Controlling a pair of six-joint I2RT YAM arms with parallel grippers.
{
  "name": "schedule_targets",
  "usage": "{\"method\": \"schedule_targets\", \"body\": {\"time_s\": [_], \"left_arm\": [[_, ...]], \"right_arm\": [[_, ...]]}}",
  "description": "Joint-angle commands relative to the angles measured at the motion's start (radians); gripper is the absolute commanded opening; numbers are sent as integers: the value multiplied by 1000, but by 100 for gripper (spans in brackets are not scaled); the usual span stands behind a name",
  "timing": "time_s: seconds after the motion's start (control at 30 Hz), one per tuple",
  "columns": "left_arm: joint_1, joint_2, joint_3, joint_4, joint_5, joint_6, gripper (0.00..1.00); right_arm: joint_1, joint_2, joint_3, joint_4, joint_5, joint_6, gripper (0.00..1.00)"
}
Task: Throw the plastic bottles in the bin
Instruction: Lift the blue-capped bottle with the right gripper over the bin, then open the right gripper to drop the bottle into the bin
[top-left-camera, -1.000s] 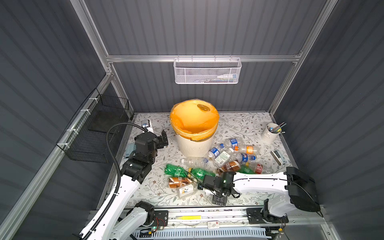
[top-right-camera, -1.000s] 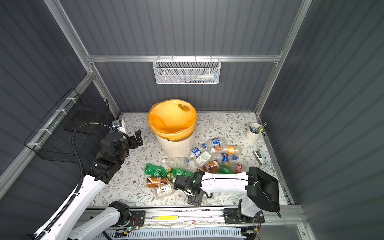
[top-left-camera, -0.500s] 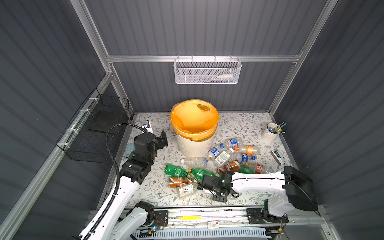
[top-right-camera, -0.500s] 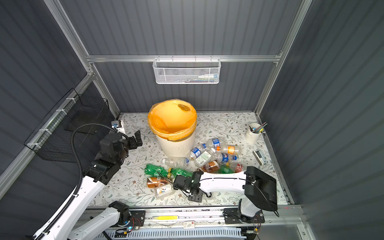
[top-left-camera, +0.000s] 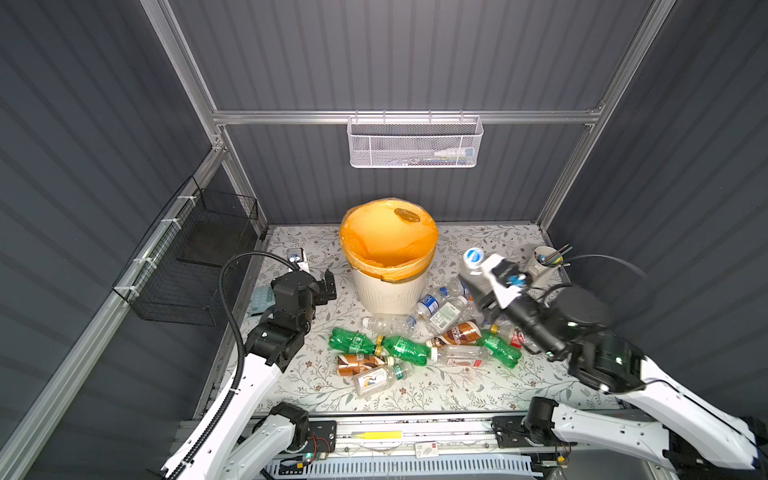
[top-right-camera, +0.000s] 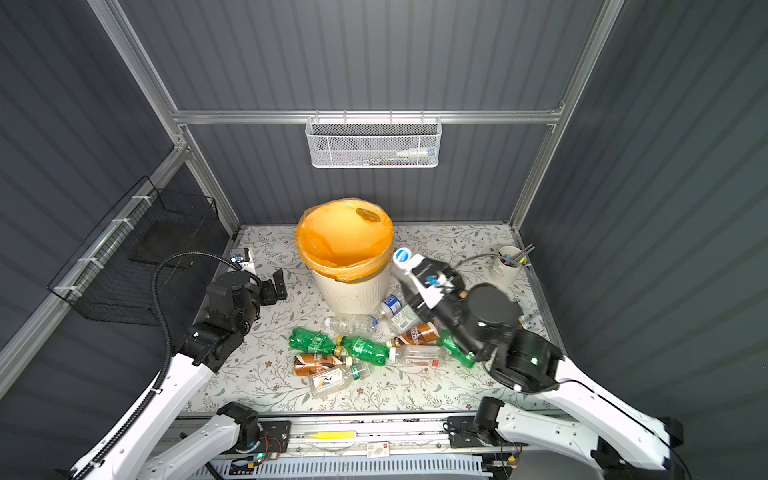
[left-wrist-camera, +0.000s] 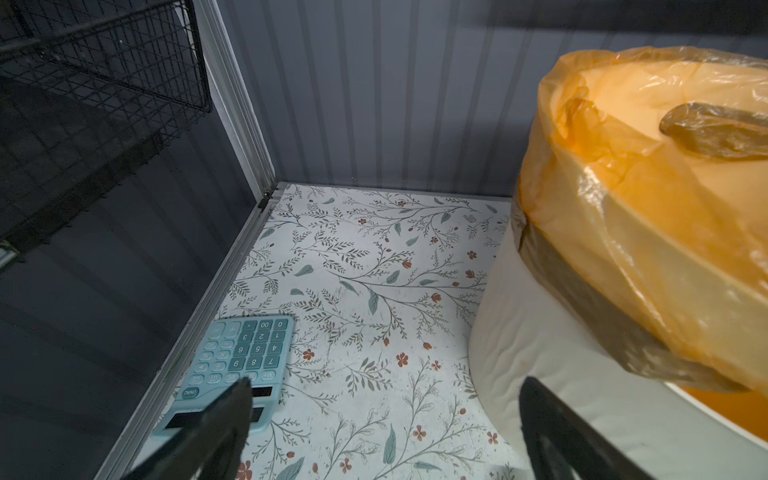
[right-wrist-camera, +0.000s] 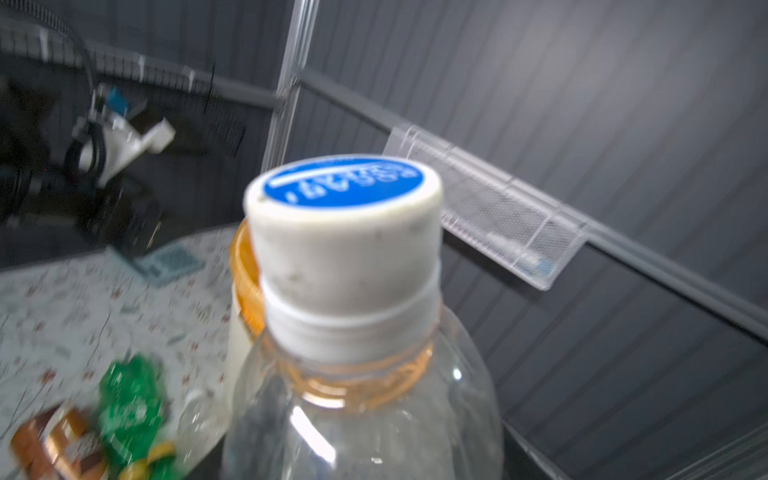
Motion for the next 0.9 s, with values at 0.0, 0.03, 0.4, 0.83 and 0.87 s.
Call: {"method": "schedule_targets", "body": {"time_s": [0.0,0.03,0.4,0.83,0.87], "left_arm": [[4,-18,-33,29,16,26,100],[4,-15,-37,29,19,27,100],[4,5,-41,38,59,31,100],[-26,-56,-49,35,124,93,100],[-37,-62,-49,38,124,104,100]], "right_arm": [[-103,2,23,272,-144,-11,56],[-144,24,47,287,-192,28,56],[-357,757,532,7,-797,468,60],[-415,405,319,71,-400,399,99],[-420,370,282,80,-387,395,99]]}}
